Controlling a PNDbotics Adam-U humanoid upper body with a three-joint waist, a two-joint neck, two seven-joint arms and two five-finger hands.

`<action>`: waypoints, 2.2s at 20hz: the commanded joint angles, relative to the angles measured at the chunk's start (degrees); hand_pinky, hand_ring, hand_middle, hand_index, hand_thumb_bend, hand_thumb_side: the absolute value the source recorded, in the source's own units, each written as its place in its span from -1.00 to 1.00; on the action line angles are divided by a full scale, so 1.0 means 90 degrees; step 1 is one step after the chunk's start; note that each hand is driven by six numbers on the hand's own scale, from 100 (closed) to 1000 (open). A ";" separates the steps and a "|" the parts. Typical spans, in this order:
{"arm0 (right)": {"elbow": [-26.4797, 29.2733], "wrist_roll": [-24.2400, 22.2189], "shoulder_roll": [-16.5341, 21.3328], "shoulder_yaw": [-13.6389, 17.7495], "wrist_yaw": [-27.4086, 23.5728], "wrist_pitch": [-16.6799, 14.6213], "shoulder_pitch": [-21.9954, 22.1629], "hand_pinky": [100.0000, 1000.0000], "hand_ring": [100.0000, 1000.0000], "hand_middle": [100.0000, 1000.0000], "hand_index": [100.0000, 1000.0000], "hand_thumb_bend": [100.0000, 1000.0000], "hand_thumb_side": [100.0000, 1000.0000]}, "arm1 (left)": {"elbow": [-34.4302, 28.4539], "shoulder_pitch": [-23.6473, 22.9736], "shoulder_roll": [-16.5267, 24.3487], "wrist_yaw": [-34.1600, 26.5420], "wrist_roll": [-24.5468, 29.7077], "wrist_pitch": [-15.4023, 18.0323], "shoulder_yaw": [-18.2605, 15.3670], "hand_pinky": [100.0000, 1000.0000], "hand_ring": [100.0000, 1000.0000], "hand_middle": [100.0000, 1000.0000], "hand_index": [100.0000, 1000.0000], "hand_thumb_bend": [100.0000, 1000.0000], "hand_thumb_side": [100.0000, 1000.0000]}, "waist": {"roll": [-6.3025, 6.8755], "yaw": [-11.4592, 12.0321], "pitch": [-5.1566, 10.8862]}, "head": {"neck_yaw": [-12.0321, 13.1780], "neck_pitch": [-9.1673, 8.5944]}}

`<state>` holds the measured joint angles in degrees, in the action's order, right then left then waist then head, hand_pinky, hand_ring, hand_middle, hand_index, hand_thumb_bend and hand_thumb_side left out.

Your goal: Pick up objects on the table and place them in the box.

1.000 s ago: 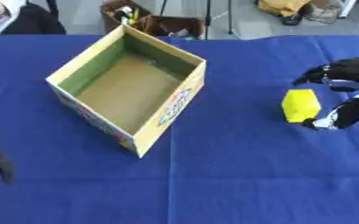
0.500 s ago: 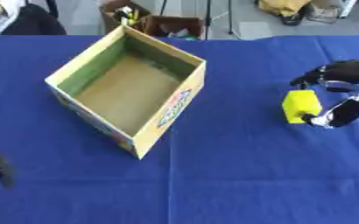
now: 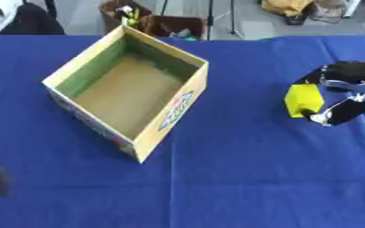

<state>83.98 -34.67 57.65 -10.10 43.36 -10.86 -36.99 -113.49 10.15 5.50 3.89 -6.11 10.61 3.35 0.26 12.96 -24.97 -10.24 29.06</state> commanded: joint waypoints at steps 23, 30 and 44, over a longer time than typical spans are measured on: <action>0.0480 0.1208 0.0210 0.0316 -0.0480 0.0556 -0.0215 0.36 0.06 -0.50 -0.22 -1.00 -0.81 | -0.0122 0.0048 0.0073 0.0028 0.0028 -0.0069 0.0023 -0.69 -0.40 -0.36 0.25 -1.00 0.90 | -0.0074 -0.0031 0.0202 | 0.0053 -0.0028; 0.1366 0.1253 0.0385 0.0510 -0.1065 0.0891 -0.0390 0.34 0.01 -0.57 -0.31 -1.00 -0.81 | -0.0122 0.0031 0.0097 0.0038 0.0024 -0.0098 0.0022 -0.69 -0.40 -0.36 0.25 -1.00 0.91 | -0.0116 -0.0068 0.0242 | 0.0121 -0.0017; 0.1672 0.1016 -0.0187 0.0214 -0.1881 0.1150 -0.1685 0.37 -0.06 -0.65 -0.40 -1.00 -0.78 | -0.0122 0.0008 0.0161 0.0039 0.0058 -0.0167 0.0051 -0.69 -0.40 -0.36 0.25 -1.00 0.92 | -0.0281 0.0067 0.0335 | 0.0085 -0.0021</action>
<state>98.53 -25.21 55.46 -8.43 27.14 -0.53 -50.96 -113.49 10.09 5.69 4.05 -5.60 9.25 3.67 -2.38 13.61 -23.65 -9.29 29.08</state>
